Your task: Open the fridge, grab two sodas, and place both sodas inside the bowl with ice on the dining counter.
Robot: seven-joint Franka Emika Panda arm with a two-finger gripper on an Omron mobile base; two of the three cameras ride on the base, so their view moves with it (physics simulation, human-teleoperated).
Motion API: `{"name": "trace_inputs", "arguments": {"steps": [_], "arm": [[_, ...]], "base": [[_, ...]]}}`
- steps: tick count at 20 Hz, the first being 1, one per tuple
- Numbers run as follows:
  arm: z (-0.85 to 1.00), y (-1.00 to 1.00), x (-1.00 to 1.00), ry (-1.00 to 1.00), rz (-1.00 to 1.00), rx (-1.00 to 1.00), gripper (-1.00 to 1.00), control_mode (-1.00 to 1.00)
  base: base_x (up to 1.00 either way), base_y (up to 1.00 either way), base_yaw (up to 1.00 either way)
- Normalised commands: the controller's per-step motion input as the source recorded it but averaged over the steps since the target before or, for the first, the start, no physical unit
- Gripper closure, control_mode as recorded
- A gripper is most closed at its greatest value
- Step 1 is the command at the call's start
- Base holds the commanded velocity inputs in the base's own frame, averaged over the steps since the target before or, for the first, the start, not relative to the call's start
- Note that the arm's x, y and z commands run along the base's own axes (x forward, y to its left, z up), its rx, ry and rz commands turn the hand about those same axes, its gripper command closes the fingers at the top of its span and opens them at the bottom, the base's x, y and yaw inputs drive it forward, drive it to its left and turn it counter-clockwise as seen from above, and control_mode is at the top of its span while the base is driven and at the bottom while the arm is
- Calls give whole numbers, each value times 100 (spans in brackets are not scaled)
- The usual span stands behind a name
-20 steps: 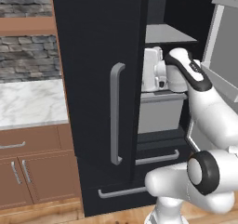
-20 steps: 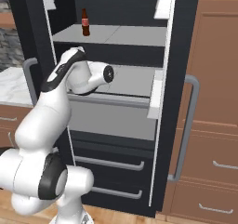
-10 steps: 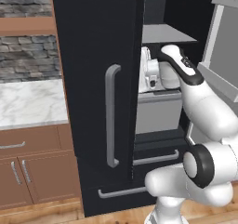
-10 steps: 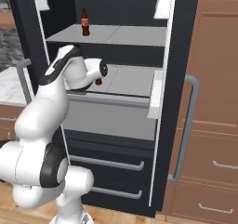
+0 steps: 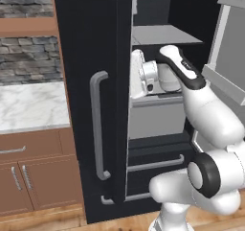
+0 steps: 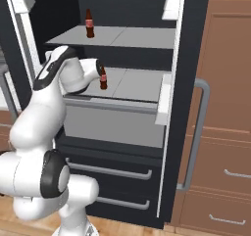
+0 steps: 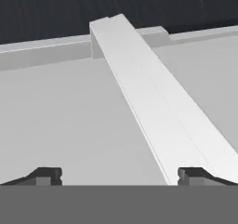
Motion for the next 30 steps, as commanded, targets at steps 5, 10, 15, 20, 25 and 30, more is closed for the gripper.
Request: {"name": "trace_inputs", "arguments": {"steps": [5, 10, 15, 20, 25, 30], "arm": [[1, 64, -47, 0, 0, 0, -100, -100], [1, 64, -34, 0, 0, 0, -100, -100], [0, 71, -18, 0, 0, 0, -100, -100], [0, 70, -6, 0, 0, 0, -100, -100], [1, 19, -8, -2, 0, 0, -100, -100], [0, -35, -3, -7, -1, -7, -100, -100]], "base": [[0, 0, 0], [0, 0, 0], [0, 0, 0], [0, 0, 0], [0, 0, 0], [0, 0, 0]]}}
